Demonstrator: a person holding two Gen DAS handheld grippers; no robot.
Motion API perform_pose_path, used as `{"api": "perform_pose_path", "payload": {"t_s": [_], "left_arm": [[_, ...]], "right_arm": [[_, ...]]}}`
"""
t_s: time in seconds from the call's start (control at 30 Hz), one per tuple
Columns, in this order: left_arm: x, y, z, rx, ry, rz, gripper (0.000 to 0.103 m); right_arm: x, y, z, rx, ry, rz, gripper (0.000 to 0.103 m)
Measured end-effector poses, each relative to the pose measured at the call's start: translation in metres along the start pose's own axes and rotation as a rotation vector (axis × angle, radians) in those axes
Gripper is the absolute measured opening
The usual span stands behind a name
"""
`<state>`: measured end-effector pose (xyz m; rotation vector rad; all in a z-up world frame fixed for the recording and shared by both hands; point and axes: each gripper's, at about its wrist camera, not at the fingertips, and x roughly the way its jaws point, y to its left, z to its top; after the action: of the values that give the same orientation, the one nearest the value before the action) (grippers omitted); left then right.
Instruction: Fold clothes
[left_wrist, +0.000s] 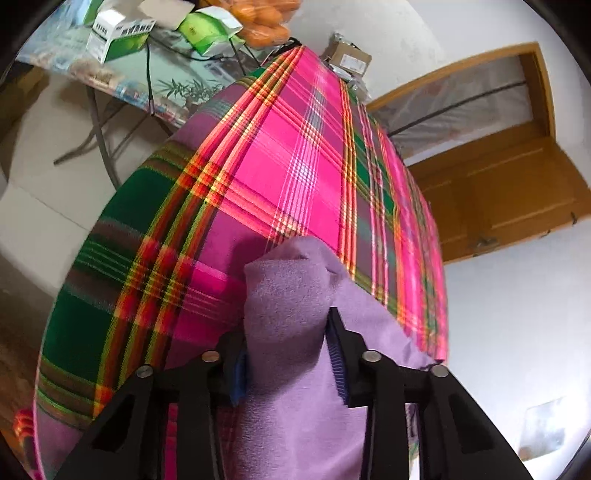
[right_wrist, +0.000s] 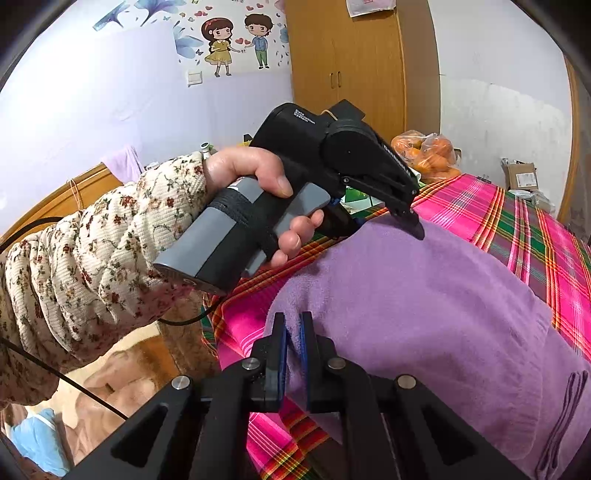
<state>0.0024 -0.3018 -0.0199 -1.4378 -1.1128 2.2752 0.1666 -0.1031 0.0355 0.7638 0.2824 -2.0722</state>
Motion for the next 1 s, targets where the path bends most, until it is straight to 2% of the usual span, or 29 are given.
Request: {"api": "perform_pose_path", "payload": {"t_s": [0.17, 0.53, 0.83, 1.0], "left_arm": [[-0.003, -0.006, -0.003, 0.024, -0.016, 0.025, 0.023], [-0.02, -0.05, -0.001, 0.076, -0.052, 0.055, 0.022], [-0.033, -0.096, -0.011, 0.11, -0.092, 0.015, 0.022], [-0.039, -0.126, -0.021, 0.157, -0.11, -0.034, 0.022]], "right_arm": [[-0.005, -0.001, 0.001, 0.0, -0.011, 0.003, 0.007], [-0.041, -0.011, 0.005, 0.023, -0.108, -0.019, 0.007], [-0.084, -0.022, 0.001, 0.075, -0.186, -0.021, 0.007], [-0.11, -0.026, -0.003, 0.091, -0.239, -0.03, 0.007]]}}
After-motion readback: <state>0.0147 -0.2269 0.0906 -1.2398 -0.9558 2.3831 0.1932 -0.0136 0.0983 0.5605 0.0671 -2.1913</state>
